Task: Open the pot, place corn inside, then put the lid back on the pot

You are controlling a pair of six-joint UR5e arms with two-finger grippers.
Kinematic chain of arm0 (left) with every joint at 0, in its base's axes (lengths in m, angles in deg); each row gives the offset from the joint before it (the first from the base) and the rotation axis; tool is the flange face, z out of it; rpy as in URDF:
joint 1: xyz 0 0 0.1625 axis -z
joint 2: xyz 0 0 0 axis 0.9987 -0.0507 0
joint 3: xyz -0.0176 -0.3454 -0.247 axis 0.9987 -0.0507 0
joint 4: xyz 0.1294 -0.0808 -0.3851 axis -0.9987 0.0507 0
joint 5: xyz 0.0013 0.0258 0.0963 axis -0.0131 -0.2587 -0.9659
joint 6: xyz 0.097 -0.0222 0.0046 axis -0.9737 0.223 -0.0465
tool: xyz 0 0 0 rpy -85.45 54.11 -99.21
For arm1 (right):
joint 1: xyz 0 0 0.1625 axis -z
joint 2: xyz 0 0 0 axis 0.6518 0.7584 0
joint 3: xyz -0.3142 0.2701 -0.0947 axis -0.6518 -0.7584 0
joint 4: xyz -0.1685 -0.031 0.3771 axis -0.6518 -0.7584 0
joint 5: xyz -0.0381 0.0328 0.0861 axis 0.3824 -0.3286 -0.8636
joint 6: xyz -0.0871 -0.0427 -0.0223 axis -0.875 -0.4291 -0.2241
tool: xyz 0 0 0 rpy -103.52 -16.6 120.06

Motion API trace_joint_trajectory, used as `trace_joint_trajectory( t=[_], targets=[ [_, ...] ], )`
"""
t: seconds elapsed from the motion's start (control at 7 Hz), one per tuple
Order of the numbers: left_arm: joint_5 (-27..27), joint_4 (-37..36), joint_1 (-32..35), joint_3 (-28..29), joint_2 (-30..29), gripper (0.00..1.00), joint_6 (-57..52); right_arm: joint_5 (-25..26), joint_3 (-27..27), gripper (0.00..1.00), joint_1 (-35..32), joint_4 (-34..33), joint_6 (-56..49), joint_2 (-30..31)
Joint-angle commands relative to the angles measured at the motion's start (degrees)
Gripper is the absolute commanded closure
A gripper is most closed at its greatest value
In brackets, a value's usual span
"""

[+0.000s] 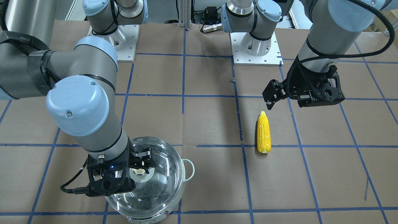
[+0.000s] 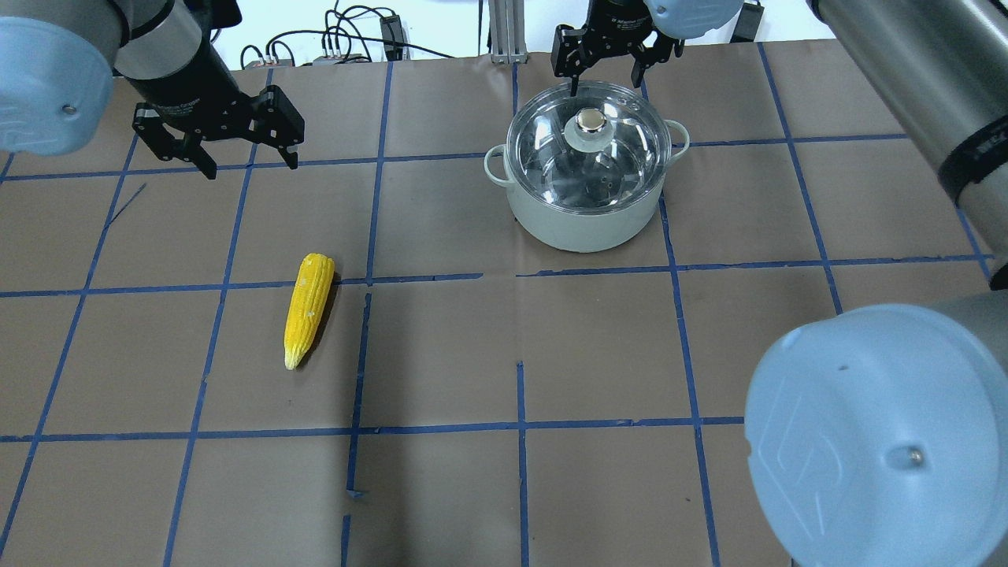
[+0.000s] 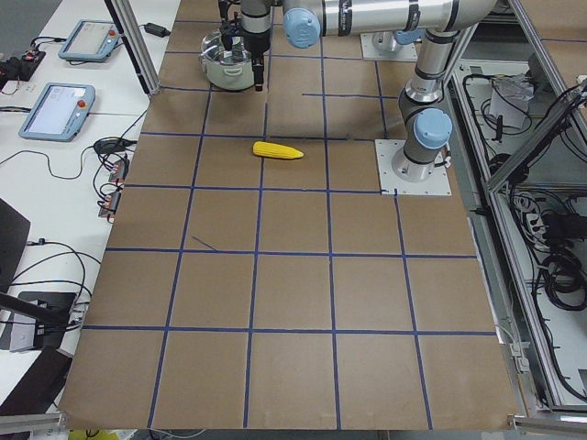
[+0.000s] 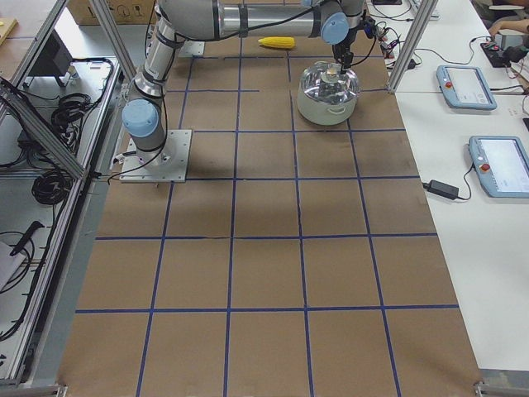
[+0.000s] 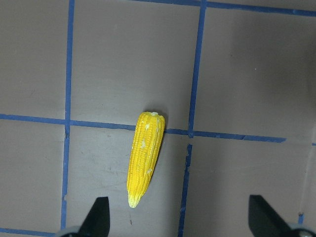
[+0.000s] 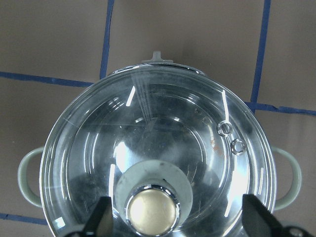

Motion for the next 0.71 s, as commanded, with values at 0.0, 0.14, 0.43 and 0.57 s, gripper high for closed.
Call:
trace_joint_trajectory(
  t=[0.0,0.14,0.43,0.57],
  targets=[
    [0.03,0.15,-0.54,-0.44,0.22,0.0,-1.46,0.01,0.61,0.09,-0.47,-0.32,0.24,-0.76],
    [0.2,-0.2,-1.06,-2.18,0.14,0.0,-4.26,0.18,0.88,0.09,-1.08,-0.23,0.24,-0.85],
    [0.2,-8.85,-1.42,-8.4,-0.57,0.0,-5.25,0.54,2.45,0.1,-1.35,-0.23,-0.02,-0.67],
    [0.12,-14.56,-1.51,-12.18,-0.57,0.0,-6.3,0.45,3.77,0.11,-1.26,-0.23,-0.45,-0.5]
  ],
)
